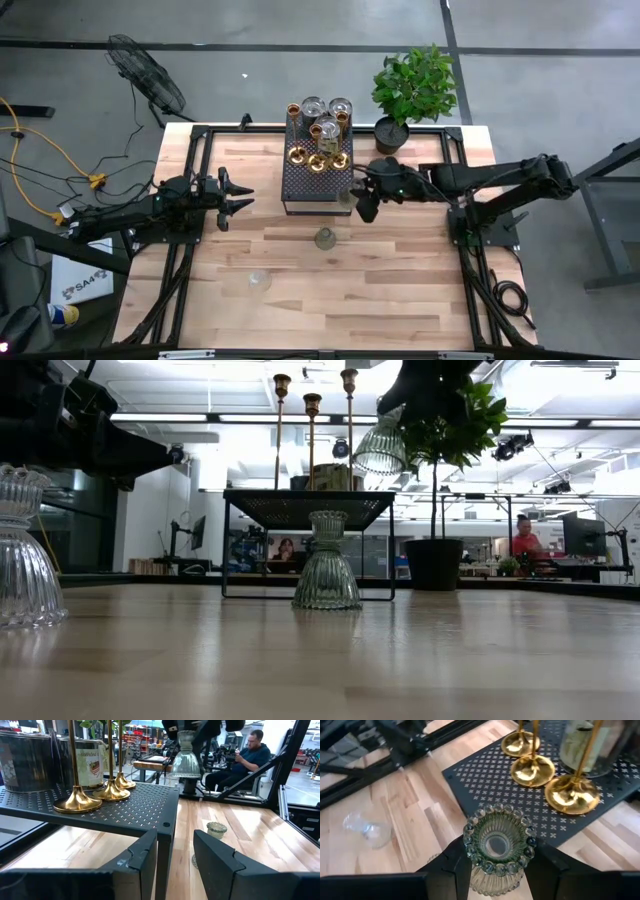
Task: Pick & Place candle stick holders
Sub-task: Put the bottom-right green transparent candle holder on the shelf
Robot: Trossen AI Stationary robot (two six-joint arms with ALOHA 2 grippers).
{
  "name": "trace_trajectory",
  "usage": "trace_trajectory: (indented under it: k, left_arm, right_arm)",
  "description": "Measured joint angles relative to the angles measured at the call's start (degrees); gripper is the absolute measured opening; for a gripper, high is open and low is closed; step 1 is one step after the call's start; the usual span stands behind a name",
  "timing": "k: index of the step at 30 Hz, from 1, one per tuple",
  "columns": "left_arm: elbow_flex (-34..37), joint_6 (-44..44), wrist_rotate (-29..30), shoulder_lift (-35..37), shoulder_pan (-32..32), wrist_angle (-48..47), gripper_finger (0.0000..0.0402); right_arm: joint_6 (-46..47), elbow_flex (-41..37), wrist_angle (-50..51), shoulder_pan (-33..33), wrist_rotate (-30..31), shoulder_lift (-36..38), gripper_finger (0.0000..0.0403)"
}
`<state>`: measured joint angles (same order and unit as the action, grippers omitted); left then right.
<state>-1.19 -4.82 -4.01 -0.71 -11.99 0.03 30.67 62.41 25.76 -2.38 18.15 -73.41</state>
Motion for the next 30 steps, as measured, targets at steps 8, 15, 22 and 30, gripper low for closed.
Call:
trace_trajectory:
  k: [8, 15, 22, 30]
  left_arm:
    - [0.0, 0.0, 0.0, 0.0, 0.0, 0.0, 0.0125]
    - [0.0, 0.0, 0.0, 0.0, 0.0, 0.0, 0.0125]
    - [0.0, 0.0, 0.0, 0.0, 0.0, 0.0, 0.0125]
    - [0.0, 0.0, 0.0, 0.0, 0.0, 0.0, 0.0125]
  right_arm:
    - [5.5, 0.0, 0.6, 1.4, 3.7, -0.4, 0.0135]
    - [7.0, 6.3, 3.6, 2.8, 4.5, -5.9, 0.0135]
    - [8.8, 13.0, 10.6, 4.5, 6.4, -11.2, 0.0135]
    - [8.9, 18.9, 12.2, 4.8, 7.1, -17.2, 0.0134]
